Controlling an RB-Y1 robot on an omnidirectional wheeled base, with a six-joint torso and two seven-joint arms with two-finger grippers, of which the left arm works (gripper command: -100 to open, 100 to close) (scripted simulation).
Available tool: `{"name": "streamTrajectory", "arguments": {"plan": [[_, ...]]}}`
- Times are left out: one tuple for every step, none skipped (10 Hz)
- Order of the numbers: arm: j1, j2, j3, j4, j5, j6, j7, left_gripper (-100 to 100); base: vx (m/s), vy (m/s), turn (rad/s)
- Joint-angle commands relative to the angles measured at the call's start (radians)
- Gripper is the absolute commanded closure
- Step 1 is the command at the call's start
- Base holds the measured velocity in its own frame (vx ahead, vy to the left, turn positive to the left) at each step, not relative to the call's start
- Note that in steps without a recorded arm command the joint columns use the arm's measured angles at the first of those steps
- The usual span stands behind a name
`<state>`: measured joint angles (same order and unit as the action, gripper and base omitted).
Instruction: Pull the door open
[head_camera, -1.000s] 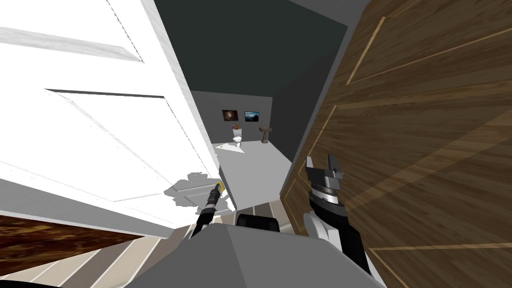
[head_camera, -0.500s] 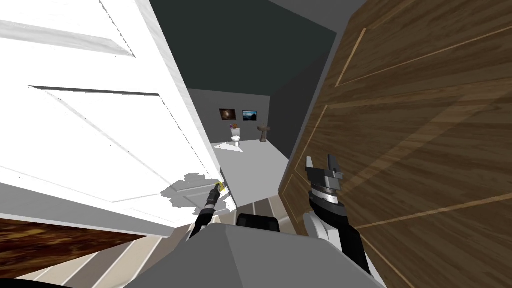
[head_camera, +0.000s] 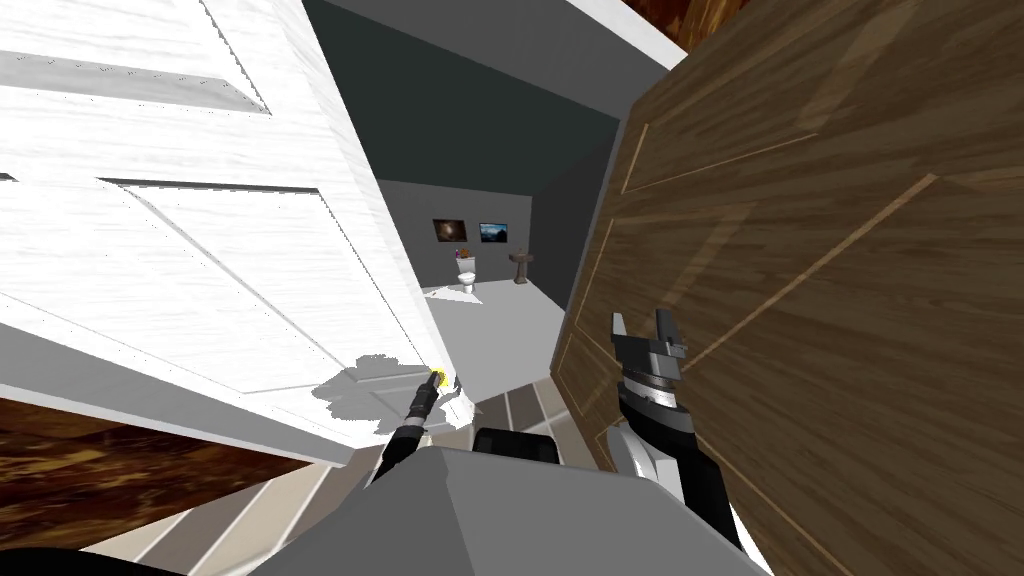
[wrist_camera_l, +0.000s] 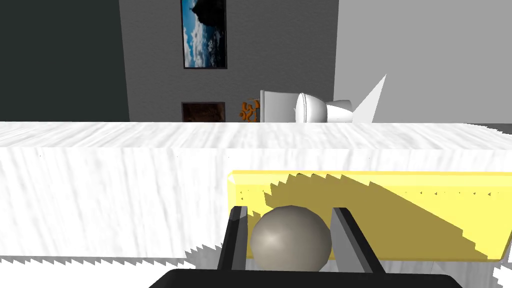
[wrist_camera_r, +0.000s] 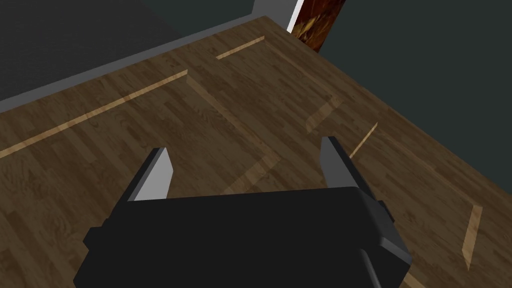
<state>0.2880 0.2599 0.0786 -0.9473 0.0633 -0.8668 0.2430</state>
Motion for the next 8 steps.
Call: {"name": "streamTrajectory", "arguments": {"plan": [[0.010,0.016,-0.010,0.000,-0.005,-0.016,0.018,100,-0.214,0.021,-0.093],[0.003,0.009,-0.008,0.006,-0.004,-0.010,0.011,100,-0.094,0.001,-0.023],[0.024,0.023,-0.023,0.009,-0.012,-0.037,0.029,100,-0.170,0.025,-0.131],[0.029,0.026,-0.025,0.009,-0.014,-0.043,0.033,100,-0.224,0.052,-0.146],[0.045,0.039,-0.035,0.009,-0.019,-0.065,0.046,100,-0.203,0.034,-0.136],[0.057,0.048,-0.042,0.009,-0.023,-0.081,0.055,100,-0.232,0.012,-0.118],[0.068,0.057,-0.048,0.009,-0.027,-0.097,0.065,100,-0.236,0.031,-0.125],[0.078,0.066,-0.055,0.009,-0.030,-0.111,0.073,100,-0.207,0.042,-0.111]]}}
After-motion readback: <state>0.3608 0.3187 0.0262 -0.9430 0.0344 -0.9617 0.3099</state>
